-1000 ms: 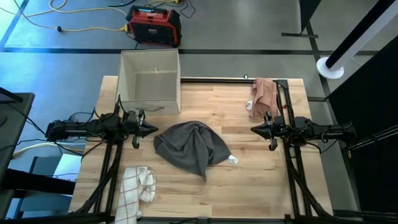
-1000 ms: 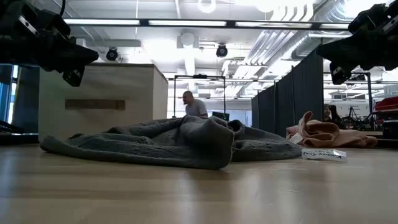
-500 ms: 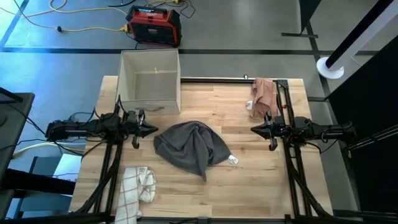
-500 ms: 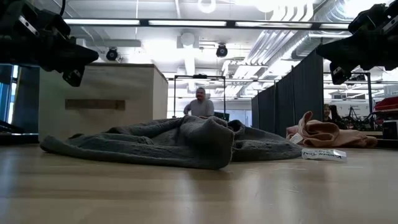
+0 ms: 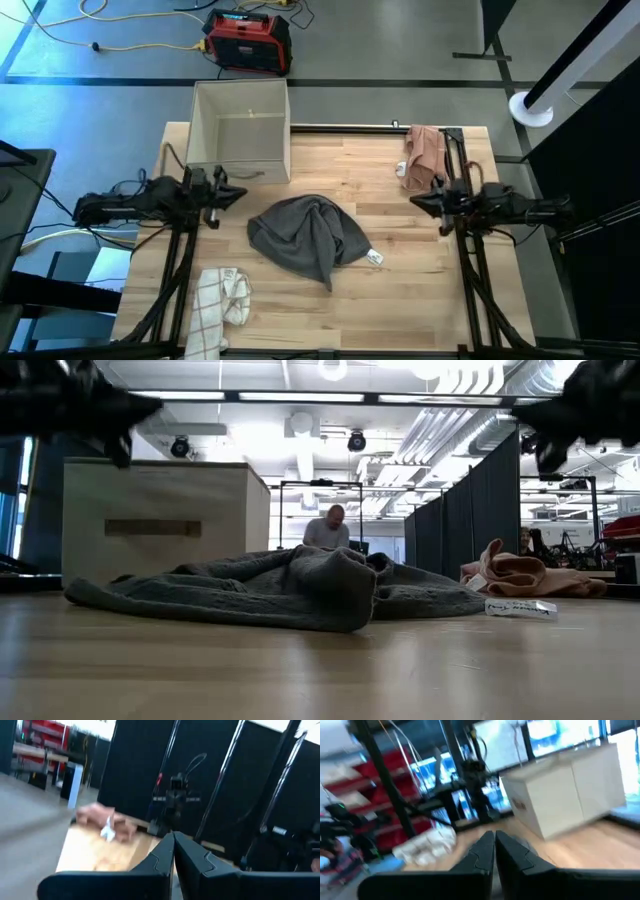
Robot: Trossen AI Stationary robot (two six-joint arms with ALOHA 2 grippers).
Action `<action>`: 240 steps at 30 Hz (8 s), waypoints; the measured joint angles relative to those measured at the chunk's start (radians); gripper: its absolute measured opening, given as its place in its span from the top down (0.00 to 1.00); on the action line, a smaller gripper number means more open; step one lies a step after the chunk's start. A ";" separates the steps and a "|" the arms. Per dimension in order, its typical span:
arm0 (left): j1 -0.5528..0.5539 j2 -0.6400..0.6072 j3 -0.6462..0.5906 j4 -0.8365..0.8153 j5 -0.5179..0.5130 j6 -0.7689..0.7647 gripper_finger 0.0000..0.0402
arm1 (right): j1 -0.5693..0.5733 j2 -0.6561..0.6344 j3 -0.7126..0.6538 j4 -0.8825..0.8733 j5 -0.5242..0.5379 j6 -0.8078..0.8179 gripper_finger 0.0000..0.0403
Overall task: Fold towel
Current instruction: Fold the gray towel
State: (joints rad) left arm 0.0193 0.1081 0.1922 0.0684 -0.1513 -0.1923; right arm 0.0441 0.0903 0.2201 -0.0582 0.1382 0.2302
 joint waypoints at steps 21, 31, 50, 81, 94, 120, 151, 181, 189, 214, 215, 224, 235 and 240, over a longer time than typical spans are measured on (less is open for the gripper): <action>0.000 0.518 0.961 -0.462 -0.213 0.171 0.99 | 0.001 0.809 1.248 -0.394 0.013 -0.126 0.99; 0.000 0.508 1.023 -0.459 -0.208 0.169 0.99 | 0.001 0.976 1.485 -0.410 0.011 -0.008 0.99; -0.022 0.664 0.933 -0.467 0.096 -0.183 0.96 | 0.025 1.043 1.550 -0.742 -0.182 0.150 0.99; -0.409 1.650 0.948 -0.080 0.008 0.149 0.59 | 0.173 1.075 1.549 -1.201 0.094 0.120 0.99; -0.399 1.831 1.119 -0.280 0.148 0.697 0.62 | 0.173 1.076 1.549 -1.250 0.106 0.212 0.99; -0.301 1.856 1.315 -0.483 0.014 0.624 0.97 | 0.173 1.071 1.549 -1.279 0.158 0.255 0.99; -0.175 1.469 1.650 -1.209 -0.202 0.092 0.99 | 0.361 1.200 1.549 -1.302 0.180 0.400 0.99; -0.279 1.475 0.931 -1.036 0.485 0.082 0.99 | 0.272 1.194 0.379 -0.506 -0.001 0.755 1.00; -0.275 1.474 0.805 -1.000 0.447 0.029 0.99 | 0.529 1.218 0.264 -0.297 -0.036 1.061 1.00; -0.279 1.474 0.808 -0.849 0.159 -0.042 0.99 | 0.181 1.301 0.590 -0.305 -0.001 0.413 1.00; -0.283 1.474 0.808 -0.840 0.172 -0.042 0.99 | 0.130 1.302 0.575 -0.272 0.009 0.365 1.00; -0.339 1.474 0.808 -0.897 0.147 -0.118 0.99 | 0.003 1.428 0.325 0.041 0.001 0.512 1.00; -0.325 1.474 0.808 -0.934 -0.074 -0.064 0.99 | 0.515 1.437 0.370 0.074 -0.057 0.909 1.00; -0.291 1.474 0.808 -0.907 -0.078 0.002 0.99 | 0.567 1.384 0.479 -0.085 0.006 0.885 1.00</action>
State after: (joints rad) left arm -0.2720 1.5818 1.0004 -0.8387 -0.2293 -0.1901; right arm 0.6111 1.4742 0.6993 -0.1432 0.1443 1.1157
